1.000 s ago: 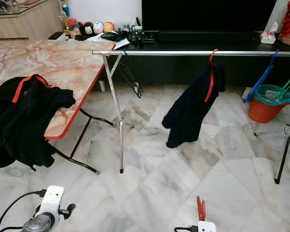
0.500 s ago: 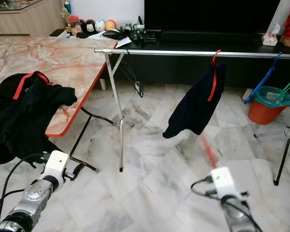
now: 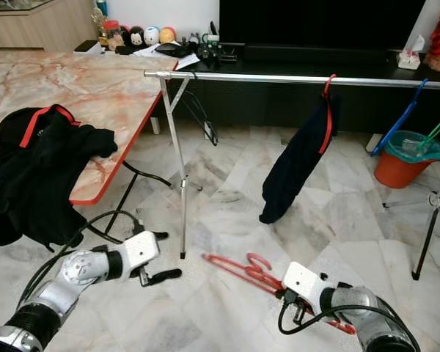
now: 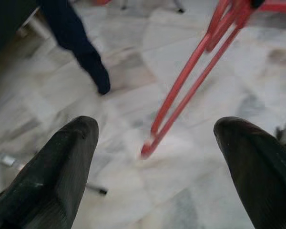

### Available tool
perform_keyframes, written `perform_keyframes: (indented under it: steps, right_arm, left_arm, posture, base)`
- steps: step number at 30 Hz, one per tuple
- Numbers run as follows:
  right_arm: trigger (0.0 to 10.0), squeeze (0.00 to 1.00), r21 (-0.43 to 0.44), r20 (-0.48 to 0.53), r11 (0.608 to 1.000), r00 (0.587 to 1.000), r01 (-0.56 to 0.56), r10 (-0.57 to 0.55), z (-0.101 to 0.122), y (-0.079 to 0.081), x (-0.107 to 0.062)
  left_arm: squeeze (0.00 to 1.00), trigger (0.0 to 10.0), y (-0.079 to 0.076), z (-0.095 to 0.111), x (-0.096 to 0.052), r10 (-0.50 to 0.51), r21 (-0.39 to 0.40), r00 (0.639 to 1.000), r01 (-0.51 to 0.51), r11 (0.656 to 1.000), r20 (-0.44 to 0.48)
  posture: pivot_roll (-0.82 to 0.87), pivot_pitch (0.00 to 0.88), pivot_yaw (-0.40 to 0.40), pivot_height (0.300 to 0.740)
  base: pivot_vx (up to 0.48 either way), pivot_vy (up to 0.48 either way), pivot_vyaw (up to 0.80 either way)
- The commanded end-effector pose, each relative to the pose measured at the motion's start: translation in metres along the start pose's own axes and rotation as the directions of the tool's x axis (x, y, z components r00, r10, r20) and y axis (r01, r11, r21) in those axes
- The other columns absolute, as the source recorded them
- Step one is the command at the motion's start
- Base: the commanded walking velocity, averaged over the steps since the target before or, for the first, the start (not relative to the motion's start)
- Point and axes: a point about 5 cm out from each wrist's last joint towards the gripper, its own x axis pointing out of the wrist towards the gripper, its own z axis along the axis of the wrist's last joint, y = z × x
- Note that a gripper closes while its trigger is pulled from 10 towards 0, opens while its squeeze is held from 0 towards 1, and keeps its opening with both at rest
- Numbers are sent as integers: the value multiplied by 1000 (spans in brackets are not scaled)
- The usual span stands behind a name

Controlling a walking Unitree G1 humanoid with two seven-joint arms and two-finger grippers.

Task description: Hang hanger

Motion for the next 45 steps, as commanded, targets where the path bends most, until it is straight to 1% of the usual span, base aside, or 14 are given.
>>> perform_keyframes:
  steps: [1,3,7,10,13,15,21,22,23,24,25,26,37,45]
  right_arm:
    - [10000,0,-54,58,996,996,-70,73,18,-4,-4]
    - [10000,0,-81,82,992,992,-92,98,28,-4,-3]
    - [10000,0,-125,112,983,983,-133,147,42,-2,2]
    - [10000,0,-156,120,978,980,-139,158,50,0,8]
    - [10000,0,-180,146,971,972,-158,185,62,3,11]
    - [10000,0,-195,160,967,968,-163,196,69,5,12]
    - [10000,0,-207,176,962,961,-176,214,78,7,10]
    - [10000,0,-207,177,963,961,-176,213,78,7,9]
    - [10000,0,-207,177,963,961,-176,213,79,7,9]
    - [10000,0,-209,173,962,961,-178,215,79,7,8]
    - [10000,0,-209,173,962,961,-178,215,79,7,8]
    - [10000,0,-210,170,961,961,-179,216,79,8,8]
    - [10000,0,-202,163,963,964,-178,212,81,9,7]
    - [10000,0,-192,147,964,965,-187,216,76,11,3]
  left_arm:
    - [0,10000,-8,14,9,-85,-22,995,86,996,55]
    - [0,10000,-13,23,14,-126,-54,988,131,990,91]
    - [0,10000,-15,31,20,-160,-134,977,179,975,143]
    - [0,10000,-17,32,24,-189,-136,972,207,969,138]
    - [0,10000,-18,36,27,-209,-164,967,232,959,147]
    - [0,10000,-18,38,30,-211,-163,966,234,958,149]
    - [0,10000,-21,38,34,-218,-174,968,238,956,127]
    - [0,6549,-21,39,34,-218,-178,968,238,955,125]
    - [0,6549,-21,39,34,-218,-181,968,238,954,123]
    - [0,1765,-21,38,34,-214,-179,970,233,956,117]
    - [0,1765,-21,38,34,-214,-179,970,233,956,117]
    - [0,0,-21,38,34,-219,-177,969,236,955,112]
    - [0,0,-19,37,33,-231,-159,969,243,957,87]
    - [0,0,-20,37,32,-251,-159,965,261,952,79]
  posture:
    - [-63,0,-12,740]
    - [-62,0,-13,740]
    - [-58,0,-21,740]
    - [-58,0,-21,740]
    - [-56,0,-22,740]
    - [-58,0,-23,740]
    - [-64,0,-22,740]
    - [-64,0,-22,740]
    - [-64,0,-22,740]
    - [-63,0,-22,740]
    - [-63,0,-22,740]
    - [-63,0,-22,740]
    - [-63,0,-20,740]
    - [-65,0,-19,740]
  base:
    - [0,0,0]
    - [0,0,0]
    - [0,0,0]
    - [0,0,0]
    - [0,0,0]
    - [0,0,0]
    - [0,0,0]
    - [0,0,0]
    - [0,0,0]
    - [0,0,0]
    - [0,0,0]
    - [0,0,0]
    - [0,0,0]
    - [0,0,0]
